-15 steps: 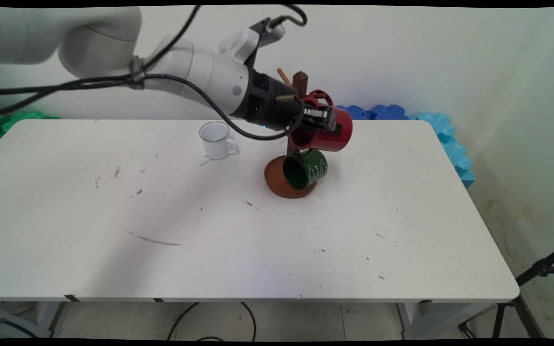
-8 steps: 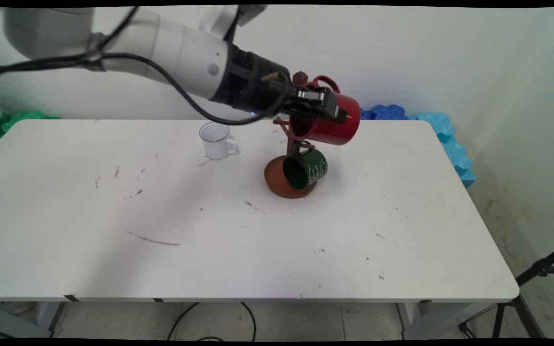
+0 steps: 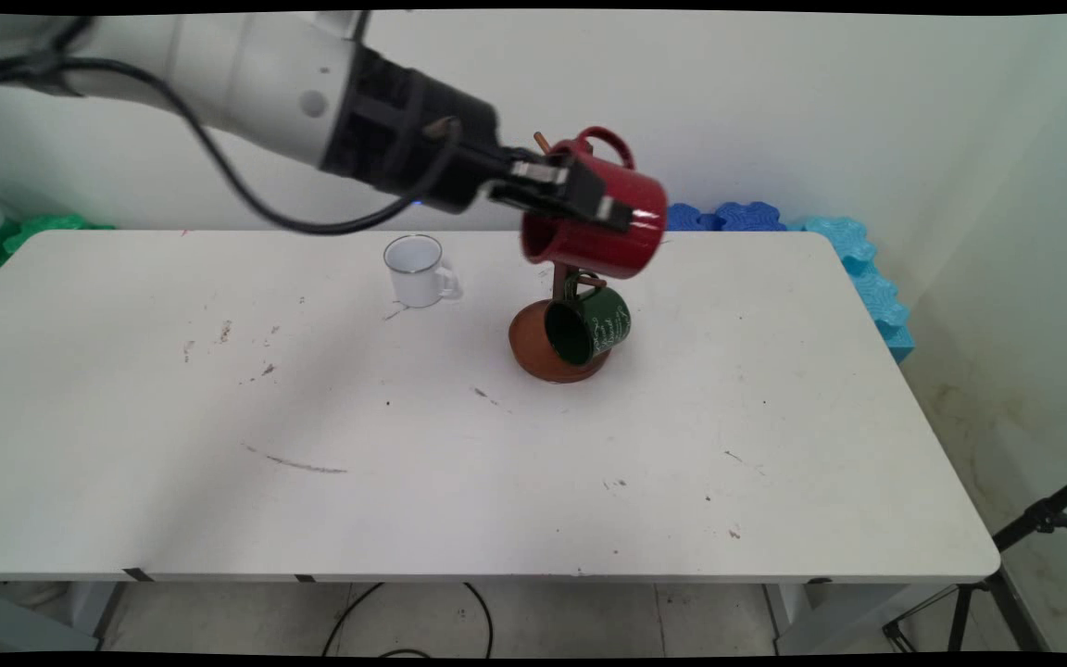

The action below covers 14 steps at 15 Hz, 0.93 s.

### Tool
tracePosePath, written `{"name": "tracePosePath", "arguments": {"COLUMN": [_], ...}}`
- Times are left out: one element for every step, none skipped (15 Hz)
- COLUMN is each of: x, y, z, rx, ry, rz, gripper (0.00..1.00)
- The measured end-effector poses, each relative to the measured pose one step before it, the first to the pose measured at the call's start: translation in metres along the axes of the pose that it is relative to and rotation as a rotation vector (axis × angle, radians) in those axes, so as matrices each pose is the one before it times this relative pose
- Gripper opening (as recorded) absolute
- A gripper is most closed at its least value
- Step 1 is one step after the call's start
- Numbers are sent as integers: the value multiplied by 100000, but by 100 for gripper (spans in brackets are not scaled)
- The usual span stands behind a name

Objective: Place the picked object on the table

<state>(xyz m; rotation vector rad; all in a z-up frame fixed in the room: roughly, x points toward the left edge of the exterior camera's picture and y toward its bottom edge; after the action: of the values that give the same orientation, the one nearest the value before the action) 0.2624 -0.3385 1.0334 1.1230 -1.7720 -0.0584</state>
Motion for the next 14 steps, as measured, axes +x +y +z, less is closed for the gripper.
{"name": "tracePosePath", "arguments": {"x": [-160, -242, -263, -338, -417, -428, -346, -520, -687, -729, -722, -636, -684, -582], "y": [-353, -419, -365, -447, -455, -407, -285, -435, -511, -478, -426, -287, -283, -205], "z": [-841, -896, -757, -853, -833, -668, -426, -575, -555, -448, -307, -115, -7, 66], "rx": [240, 423, 435, 648, 880, 966, 733, 1100, 1341, 1408, 1249, 836, 856, 710], "ry": [-2026, -2612, -2474, -3132, -3494, -3143, -2163, -3168, -3899, -3641, -3290, -2654, -2672, -2093], "rz": [3013, 3359, 2783, 3160, 2919, 2423, 1524, 2315, 2685, 2618, 2437, 1923, 2090, 1597], "gripper": [0, 0, 0, 0, 0, 0, 0, 0, 0, 0, 0, 0, 0, 0]}}
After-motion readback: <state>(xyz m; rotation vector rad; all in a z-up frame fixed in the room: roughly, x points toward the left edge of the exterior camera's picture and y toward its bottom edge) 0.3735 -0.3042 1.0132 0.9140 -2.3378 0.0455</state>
